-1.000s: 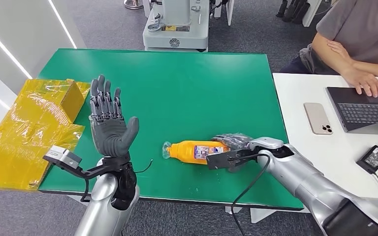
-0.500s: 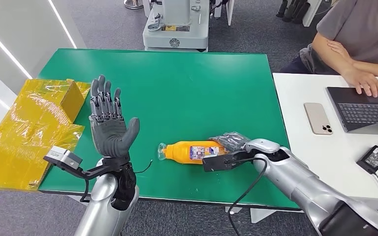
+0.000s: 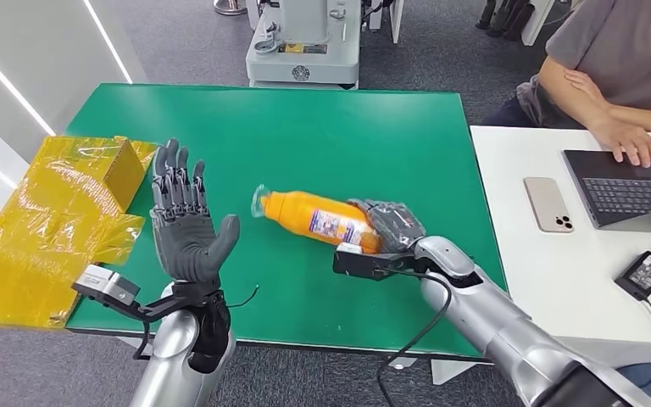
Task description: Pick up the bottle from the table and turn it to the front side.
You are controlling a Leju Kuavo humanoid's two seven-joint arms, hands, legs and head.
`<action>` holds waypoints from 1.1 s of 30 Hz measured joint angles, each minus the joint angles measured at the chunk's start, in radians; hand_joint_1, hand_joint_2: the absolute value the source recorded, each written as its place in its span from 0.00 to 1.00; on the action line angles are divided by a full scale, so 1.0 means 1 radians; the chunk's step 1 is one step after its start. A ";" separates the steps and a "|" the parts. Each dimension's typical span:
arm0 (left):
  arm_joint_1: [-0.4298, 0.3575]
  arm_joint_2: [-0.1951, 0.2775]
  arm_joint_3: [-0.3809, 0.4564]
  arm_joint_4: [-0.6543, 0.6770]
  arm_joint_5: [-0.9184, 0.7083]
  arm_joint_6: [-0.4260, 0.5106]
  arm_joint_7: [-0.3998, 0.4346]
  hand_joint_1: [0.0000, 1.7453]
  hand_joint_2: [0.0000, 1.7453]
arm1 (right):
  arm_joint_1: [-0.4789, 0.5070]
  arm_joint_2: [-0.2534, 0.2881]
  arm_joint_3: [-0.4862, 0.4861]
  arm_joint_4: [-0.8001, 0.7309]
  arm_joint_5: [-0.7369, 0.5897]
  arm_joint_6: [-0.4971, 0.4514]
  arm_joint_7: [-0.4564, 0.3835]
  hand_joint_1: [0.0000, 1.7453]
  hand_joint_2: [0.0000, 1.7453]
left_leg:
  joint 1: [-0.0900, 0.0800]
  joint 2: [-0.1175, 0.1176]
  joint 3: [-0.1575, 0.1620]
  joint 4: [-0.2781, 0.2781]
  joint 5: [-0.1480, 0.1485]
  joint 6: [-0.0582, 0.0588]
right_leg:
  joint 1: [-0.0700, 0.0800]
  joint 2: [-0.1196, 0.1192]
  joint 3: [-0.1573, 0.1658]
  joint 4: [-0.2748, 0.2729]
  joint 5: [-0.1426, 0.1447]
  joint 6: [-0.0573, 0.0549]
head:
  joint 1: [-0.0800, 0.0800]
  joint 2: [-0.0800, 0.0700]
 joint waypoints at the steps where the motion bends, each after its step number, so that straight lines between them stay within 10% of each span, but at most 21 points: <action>1: 0.006 0.000 0.002 -0.006 -0.003 -0.001 0.000 0.00 1.00 | 0.011 0.008 -0.033 -0.022 0.004 -0.034 0.009 1.00 1.00 | 0.000 0.000 0.000 0.000 0.000 0.000 | 0.000 0.000 0.000 0.000 0.000 0.000 | 0.000 0.000; 19: -0.035 -0.005 -0.035 0.022 0.076 0.013 0.049 0.00 1.00 | 0.239 0.106 -0.296 -0.267 0.056 -0.498 -0.162 1.00 1.00 | 0.000 0.000 0.000 0.000 0.000 0.000 | 0.000 0.000 -0.001 0.000 0.000 0.000 | 0.000 0.000; 33: -0.118 -0.005 -0.102 0.176 0.107 -0.045 0.118 0.00 1.00 | 0.328 0.123 -0.293 -0.339 0.067 -0.488 -0.269 1.00 1.00 | 0.000 0.000 0.000 0.000 0.000 0.000 | 0.000 0.000 -0.001 -0.001 0.000 0.000 | 0.000 0.000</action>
